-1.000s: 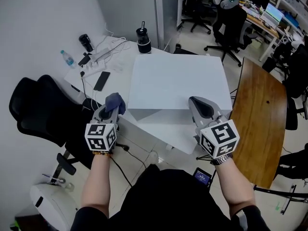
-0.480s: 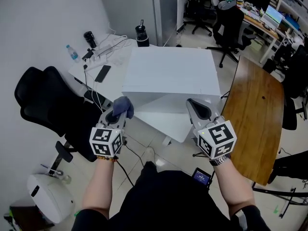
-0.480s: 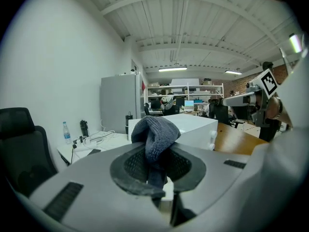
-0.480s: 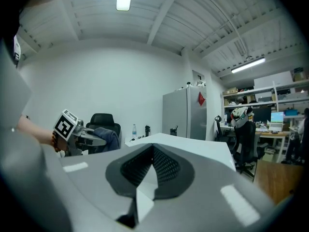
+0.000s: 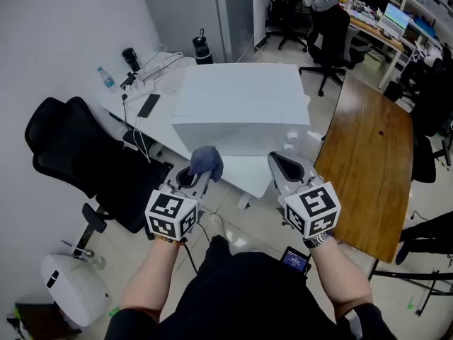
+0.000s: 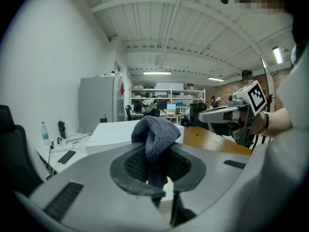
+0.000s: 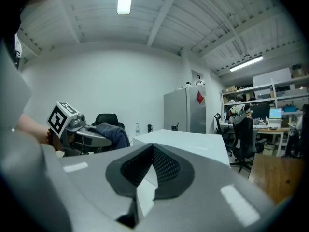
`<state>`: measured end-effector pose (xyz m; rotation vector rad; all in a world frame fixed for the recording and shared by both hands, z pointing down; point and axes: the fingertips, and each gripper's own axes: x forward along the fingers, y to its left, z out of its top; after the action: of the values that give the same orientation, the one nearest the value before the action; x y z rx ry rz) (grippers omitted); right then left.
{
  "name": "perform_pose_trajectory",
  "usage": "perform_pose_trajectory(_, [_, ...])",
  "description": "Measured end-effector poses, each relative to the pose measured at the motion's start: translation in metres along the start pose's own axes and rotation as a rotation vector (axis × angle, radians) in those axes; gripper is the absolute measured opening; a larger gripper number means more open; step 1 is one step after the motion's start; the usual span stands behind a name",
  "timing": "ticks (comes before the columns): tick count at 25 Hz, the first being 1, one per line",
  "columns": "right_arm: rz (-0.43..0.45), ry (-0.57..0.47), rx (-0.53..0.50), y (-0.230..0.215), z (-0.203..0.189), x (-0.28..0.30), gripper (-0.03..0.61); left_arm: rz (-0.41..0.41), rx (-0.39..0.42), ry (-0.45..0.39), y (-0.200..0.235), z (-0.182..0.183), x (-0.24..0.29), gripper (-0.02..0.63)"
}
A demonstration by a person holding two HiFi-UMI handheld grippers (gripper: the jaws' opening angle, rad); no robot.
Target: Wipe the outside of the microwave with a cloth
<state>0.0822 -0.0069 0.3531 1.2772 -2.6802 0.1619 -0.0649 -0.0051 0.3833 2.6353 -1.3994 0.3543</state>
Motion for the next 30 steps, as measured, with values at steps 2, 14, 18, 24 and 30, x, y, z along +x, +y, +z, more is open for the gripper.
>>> perform_pose_trajectory(2, [-0.005,-0.002,0.003,0.001,-0.002,-0.008,0.002,-0.032,0.005,-0.006,-0.017,0.005,0.001,0.057])
perform_pose_trajectory(14, [-0.004,0.001,-0.001,0.011,-0.011,-0.031,0.0,-0.153,0.038,-0.027,-0.079,0.024,0.008,0.057])
perform_pose_trajectory(18, [-0.007,0.005,-0.004,0.013,-0.014,-0.034,0.0,-0.182,0.047,-0.035,-0.092,0.027,0.011,0.057])
perform_pose_trajectory(24, [-0.011,0.012,-0.012,0.016,-0.017,-0.036,0.0,-0.208,0.052,-0.039,-0.102,0.028,0.014,0.057])
perform_pose_trajectory(30, [-0.018,0.01,-0.017,0.017,-0.017,-0.039,0.0,-0.219,0.054,-0.043,-0.107,0.028,0.014,0.057])
